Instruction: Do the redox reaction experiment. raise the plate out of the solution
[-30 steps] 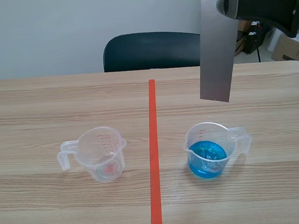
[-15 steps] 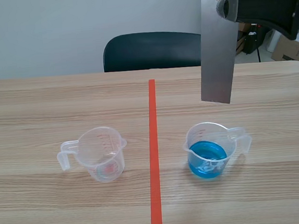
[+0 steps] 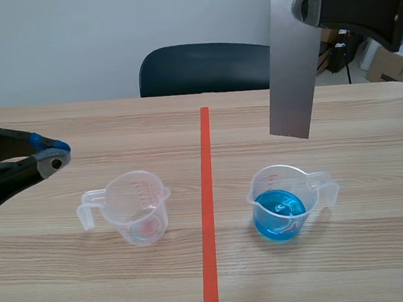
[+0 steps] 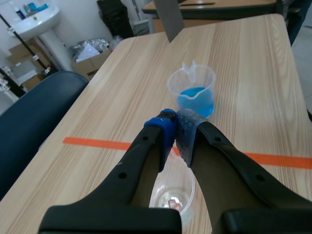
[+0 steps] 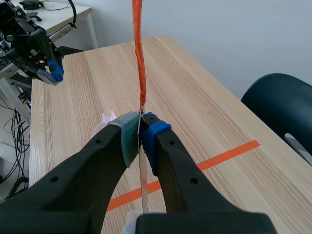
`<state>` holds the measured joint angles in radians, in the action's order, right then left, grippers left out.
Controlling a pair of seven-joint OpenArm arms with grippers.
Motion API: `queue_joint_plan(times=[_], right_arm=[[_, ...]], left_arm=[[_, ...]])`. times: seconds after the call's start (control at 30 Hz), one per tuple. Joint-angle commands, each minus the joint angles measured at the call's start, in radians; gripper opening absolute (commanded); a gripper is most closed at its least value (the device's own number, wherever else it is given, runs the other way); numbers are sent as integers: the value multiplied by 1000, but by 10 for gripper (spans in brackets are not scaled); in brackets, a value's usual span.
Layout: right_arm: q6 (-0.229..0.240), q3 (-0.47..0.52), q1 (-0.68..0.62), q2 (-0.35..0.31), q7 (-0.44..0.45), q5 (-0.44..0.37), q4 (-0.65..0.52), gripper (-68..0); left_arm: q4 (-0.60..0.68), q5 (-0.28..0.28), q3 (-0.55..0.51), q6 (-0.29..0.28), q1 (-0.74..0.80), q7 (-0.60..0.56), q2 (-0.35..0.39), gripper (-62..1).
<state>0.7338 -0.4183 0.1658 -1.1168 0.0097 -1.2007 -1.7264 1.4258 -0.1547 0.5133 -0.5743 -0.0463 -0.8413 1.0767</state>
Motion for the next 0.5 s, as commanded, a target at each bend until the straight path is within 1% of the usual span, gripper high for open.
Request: queue_joint_plan(times=[0.0, 0.07, 0.2, 0.27, 0.47], right_arm=[[12, 14, 19, -11, 18, -16, -12, -669], [12, 14, 19, -11, 18, -16, -12, -669], [12, 14, 19, -11, 18, -16, -12, -669], [12, 14, 18, -11, 18, -16, -12, -669], [12, 14, 17, -10, 19, -16, -12, -669]], left_arm=[[1, -14, 13, 2, -44, -21, -25, -584], [1, -14, 62, 1, -106, 1, -60, -584], [-2, -14, 144, -23, -221, 130, -140, -584], [-10, -14, 180, -36, -270, 167, -178, -584], [-78, -14, 262, -50, -398, 280, -293, -583]])
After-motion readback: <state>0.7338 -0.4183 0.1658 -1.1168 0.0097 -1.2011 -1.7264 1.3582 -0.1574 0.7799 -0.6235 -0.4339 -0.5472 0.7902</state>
